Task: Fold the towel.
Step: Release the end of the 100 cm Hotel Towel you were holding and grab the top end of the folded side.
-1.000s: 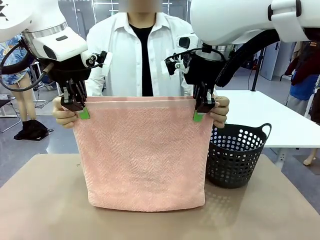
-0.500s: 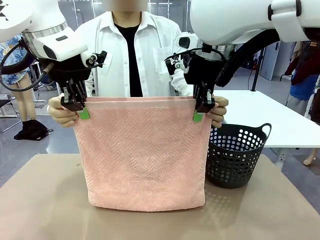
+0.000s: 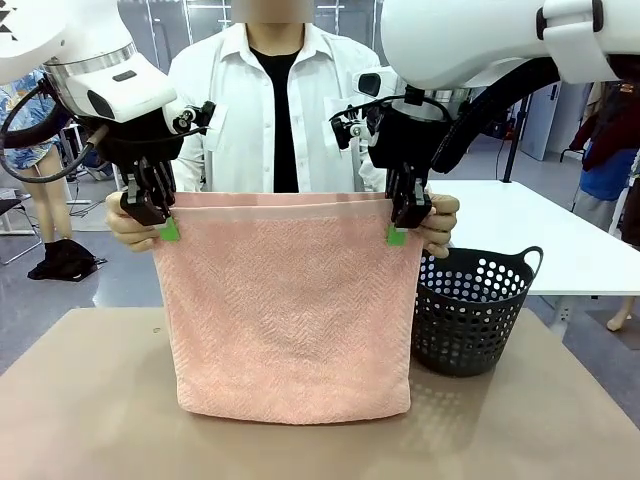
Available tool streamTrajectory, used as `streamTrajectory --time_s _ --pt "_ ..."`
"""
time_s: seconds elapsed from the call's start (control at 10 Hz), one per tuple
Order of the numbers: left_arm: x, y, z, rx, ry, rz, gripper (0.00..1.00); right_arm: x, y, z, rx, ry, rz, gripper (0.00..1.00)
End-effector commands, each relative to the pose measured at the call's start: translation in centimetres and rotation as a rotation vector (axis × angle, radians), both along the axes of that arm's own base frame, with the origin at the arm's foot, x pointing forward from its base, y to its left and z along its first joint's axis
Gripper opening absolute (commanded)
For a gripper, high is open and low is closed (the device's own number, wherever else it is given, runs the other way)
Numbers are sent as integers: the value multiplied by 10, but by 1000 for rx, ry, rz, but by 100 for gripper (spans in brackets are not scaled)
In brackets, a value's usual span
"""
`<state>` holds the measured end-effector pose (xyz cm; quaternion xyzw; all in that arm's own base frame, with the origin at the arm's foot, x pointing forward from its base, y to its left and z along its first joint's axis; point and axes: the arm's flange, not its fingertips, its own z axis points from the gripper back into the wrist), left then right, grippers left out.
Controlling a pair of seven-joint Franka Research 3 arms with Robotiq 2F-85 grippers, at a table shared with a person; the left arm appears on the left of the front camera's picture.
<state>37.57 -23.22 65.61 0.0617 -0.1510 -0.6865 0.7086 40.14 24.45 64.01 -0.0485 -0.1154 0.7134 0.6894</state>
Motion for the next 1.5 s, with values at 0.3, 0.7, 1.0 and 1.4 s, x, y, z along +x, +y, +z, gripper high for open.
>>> streamTrajectory --time_s 0.3,0.7,1.0,1.4 --pt "-24 1 38 -11 -121 3 100 -25 -8 43 44 -118 -8 100" --pt "-30 -1 70 -33 -214 2 100 -33 -4 75 48 -198 0 100" --pt "-13 -6 62 -29 -181 2 100 -12 2 70 39 -197 33 100" --pt "4 -6 45 -24 -105 7 100 15 9 53 11 -159 38 100"
